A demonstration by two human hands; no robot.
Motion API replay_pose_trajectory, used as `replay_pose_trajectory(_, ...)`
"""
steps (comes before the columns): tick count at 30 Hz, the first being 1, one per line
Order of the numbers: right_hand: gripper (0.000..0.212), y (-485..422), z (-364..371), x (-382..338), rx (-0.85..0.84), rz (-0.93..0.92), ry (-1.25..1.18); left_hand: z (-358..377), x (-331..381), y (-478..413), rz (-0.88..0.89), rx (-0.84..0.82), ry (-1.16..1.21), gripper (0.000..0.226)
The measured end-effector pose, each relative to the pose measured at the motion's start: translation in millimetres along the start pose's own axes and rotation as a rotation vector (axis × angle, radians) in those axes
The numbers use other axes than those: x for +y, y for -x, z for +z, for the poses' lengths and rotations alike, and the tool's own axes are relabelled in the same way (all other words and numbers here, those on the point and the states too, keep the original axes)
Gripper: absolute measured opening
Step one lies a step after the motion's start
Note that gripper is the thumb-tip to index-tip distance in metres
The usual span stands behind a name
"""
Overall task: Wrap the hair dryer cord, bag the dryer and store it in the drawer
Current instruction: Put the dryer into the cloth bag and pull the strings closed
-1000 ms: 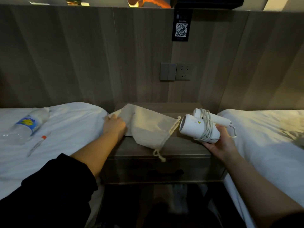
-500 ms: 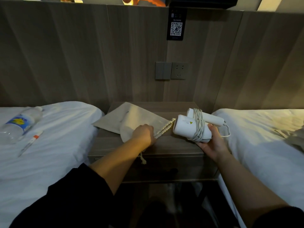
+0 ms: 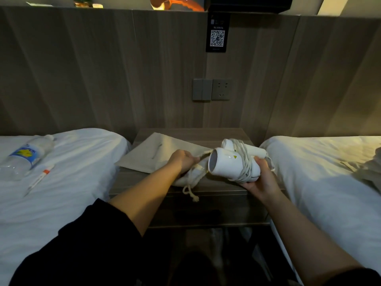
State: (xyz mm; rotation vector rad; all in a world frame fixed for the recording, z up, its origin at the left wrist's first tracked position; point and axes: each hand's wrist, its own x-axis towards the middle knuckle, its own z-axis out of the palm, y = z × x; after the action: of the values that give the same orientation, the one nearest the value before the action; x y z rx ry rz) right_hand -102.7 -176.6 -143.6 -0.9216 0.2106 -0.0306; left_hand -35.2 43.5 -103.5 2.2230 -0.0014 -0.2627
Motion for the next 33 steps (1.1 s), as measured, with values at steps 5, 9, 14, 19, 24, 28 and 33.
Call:
replay_pose_trajectory(5, 0.039, 2.5, 10.9, 0.6, 0.024, 0.064, 0.273, -3.2, 17.2, 2.3, 0.168, 0.038, -0.035, 0.034)
replay_pose_trajectory(9, 0.039, 1.8, 15.0, -3.5, 0.011, 0.097, 0.302, -7.0, 29.3, 6.3, 0.342, 0.074, -0.216, 0.021)
replay_pose_trajectory(14, 0.041, 0.0, 16.8, 0.3, 0.058, 0.067, 0.313, 3.6, 46.0, 21.7, 0.511, 0.005, -0.332, 0.020)
replay_pose_trajectory(19, 0.040, 1.5, 18.2, 5.1, 0.206, 0.004, 0.211, 9.1, 34.0, 38.4, 0.625, 0.030, -0.514, 0.002)
replay_pose_trajectory(24, 0.034, 2.9, 34.5, 9.9, 0.327, -0.010, 0.072, 15.1, 1.4, 50.1, 0.441, 0.267, -0.469, 0.021)
replay_pose_trajectory(28, 0.049, 2.5, 49.9, 7.3, 0.337, 0.015, -0.022, 19.0, -15.4, 48.6, 0.222, 0.284, -0.211, 0.023)
replay_pose_trajectory(33, 0.033, 4.4, 68.1, -3.0, 0.334, 0.053, -0.010, 19.5, -12.4, 47.8, 0.176, 0.309, -0.069, 0.016)
